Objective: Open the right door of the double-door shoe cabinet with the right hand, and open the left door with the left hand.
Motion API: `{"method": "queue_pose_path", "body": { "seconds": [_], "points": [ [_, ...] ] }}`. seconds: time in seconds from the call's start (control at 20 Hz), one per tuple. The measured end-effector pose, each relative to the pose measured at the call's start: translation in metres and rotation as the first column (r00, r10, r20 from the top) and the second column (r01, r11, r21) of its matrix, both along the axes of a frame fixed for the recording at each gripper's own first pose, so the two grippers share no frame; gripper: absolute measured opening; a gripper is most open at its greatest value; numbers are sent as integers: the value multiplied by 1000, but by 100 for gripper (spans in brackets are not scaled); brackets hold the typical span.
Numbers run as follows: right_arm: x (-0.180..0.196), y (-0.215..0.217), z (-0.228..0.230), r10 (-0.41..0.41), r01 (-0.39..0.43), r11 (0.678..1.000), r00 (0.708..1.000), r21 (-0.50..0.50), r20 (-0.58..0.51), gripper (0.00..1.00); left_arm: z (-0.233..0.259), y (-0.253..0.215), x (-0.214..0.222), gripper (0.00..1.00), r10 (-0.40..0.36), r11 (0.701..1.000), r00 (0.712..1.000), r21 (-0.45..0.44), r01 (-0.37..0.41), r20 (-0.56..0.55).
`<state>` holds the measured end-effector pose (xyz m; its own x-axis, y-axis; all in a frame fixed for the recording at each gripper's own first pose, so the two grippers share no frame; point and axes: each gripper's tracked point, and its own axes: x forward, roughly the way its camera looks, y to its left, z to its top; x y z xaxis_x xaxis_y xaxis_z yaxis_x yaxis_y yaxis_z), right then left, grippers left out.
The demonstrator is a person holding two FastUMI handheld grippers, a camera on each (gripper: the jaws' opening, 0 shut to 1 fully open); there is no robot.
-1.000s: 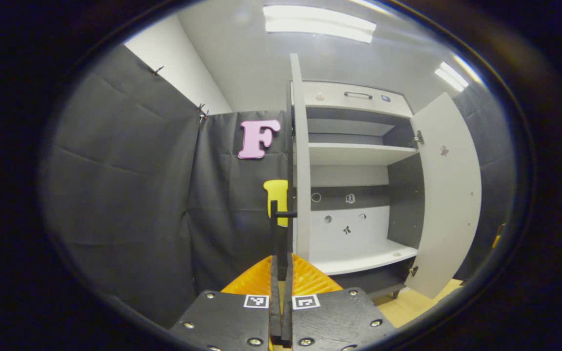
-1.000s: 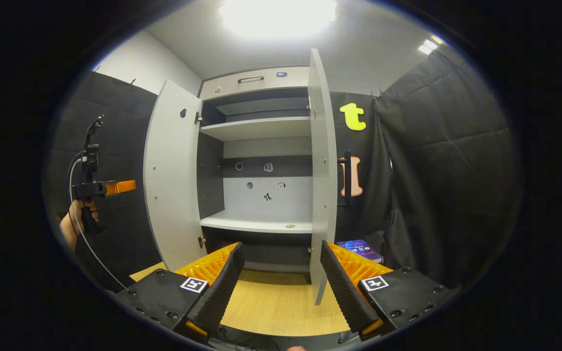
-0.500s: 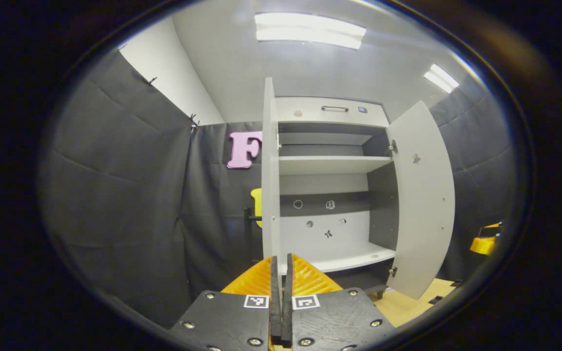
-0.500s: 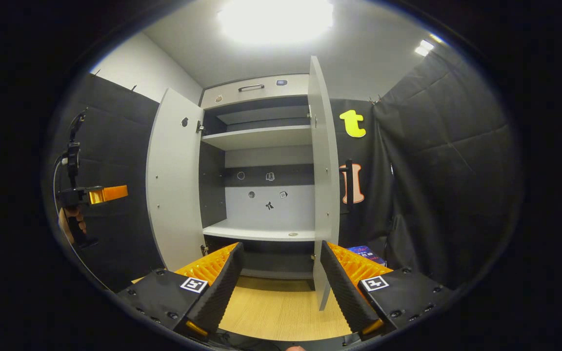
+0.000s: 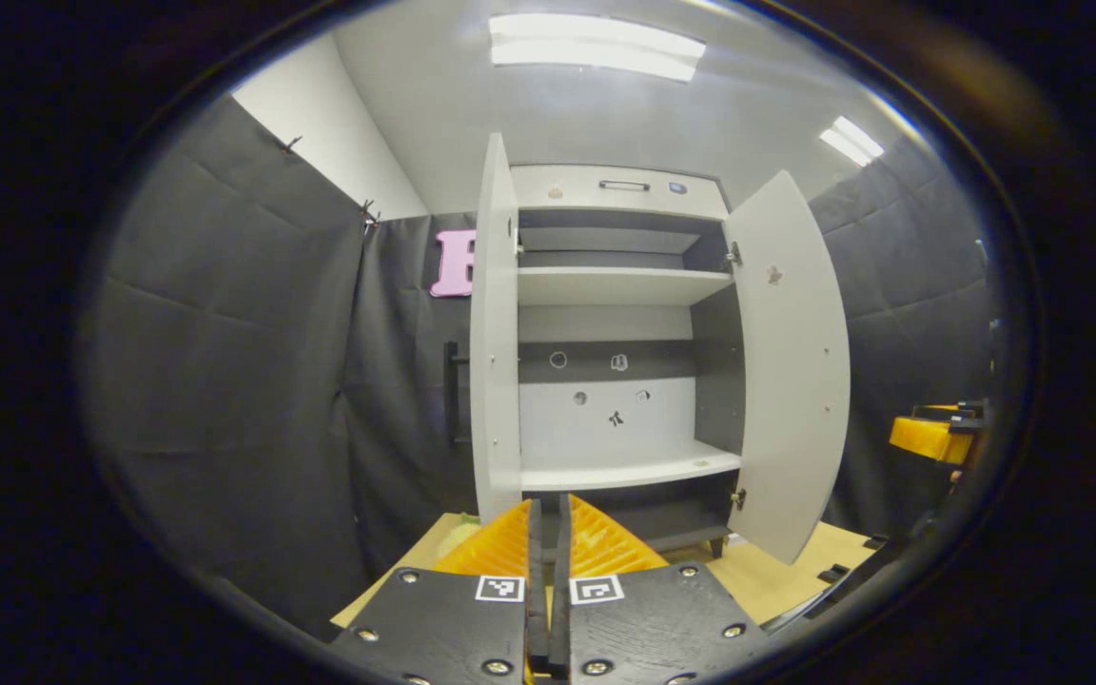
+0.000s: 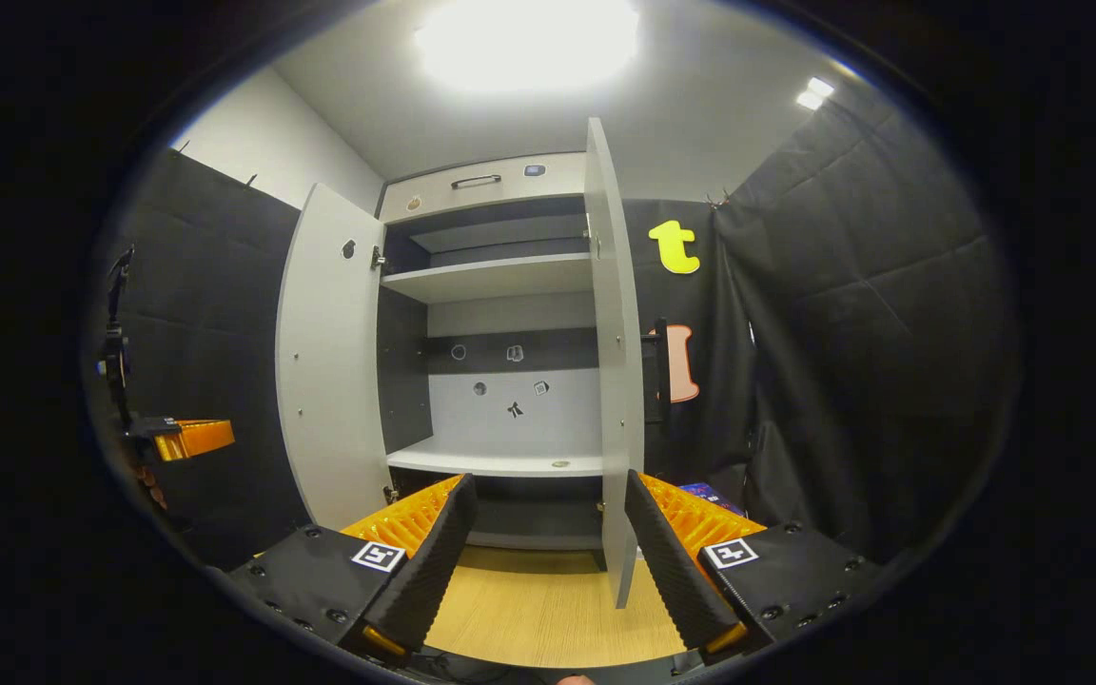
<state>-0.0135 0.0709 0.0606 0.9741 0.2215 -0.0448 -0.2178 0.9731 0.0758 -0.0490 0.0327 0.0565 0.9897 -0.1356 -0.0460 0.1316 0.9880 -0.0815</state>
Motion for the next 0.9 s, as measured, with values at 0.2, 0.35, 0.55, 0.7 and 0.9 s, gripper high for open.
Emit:
{"method": "queue_pose_path", "body": {
  "seconds": [0.2,0.35,0.55,0.7,0.9],
  "points": [
    [-2,-2,2,-11,11,1000,1000,3,6,98,7,0,-10,2,12,1000,1000,25,-12,26],
    [-4,-2,2,-13,13,1000,1000,8,8,98,11,-1,-13,2,20,1000,999,14,-21,47],
    [-6,-3,3,-22,22,1000,1000,9,12,98,12,-1,-17,2,23,999,999,27,-24,47],
    [-9,-3,3,-25,25,1000,1000,5,13,93,8,0,-15,11,33,999,999,35,-34,33],
    [-10,-4,3,-32,32,999,999,5,13,93,0,3,-14,31,48,998,999,47,-49,6]
  ]
}}
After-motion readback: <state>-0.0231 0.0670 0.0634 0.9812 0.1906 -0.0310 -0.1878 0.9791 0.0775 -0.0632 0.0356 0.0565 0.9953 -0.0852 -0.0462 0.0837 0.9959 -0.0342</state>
